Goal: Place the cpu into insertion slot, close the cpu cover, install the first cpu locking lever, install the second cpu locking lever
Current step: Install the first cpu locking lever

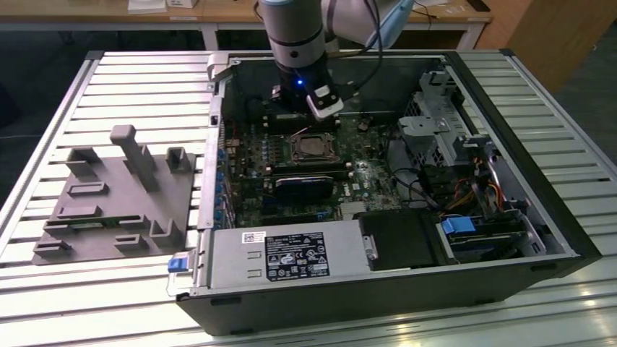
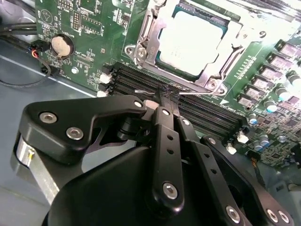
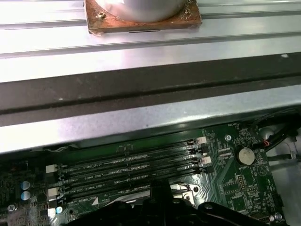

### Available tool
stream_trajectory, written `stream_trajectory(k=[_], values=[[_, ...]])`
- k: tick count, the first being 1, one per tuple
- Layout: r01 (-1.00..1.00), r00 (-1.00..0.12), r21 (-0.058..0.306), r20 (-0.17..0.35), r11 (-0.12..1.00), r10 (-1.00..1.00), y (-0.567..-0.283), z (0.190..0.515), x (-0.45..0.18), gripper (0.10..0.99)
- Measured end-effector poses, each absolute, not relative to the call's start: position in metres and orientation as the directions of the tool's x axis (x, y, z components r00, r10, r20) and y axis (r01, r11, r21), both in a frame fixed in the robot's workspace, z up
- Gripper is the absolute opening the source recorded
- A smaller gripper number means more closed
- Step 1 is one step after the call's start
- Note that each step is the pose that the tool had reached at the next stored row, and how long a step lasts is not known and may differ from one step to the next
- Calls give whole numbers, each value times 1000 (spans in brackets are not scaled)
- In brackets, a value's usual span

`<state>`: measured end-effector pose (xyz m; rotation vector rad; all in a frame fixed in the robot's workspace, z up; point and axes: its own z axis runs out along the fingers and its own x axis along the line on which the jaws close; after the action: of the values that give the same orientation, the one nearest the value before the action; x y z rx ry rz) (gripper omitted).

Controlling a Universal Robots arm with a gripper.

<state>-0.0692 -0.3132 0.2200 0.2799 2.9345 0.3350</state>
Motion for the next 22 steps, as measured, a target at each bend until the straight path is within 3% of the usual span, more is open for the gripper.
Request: stream_trajectory(k=[14, 22], values=[[173, -964, 237, -159, 956, 214, -312, 215, -70, 102], [165, -954, 230, -210, 959, 215, -311, 212, -77, 102]])
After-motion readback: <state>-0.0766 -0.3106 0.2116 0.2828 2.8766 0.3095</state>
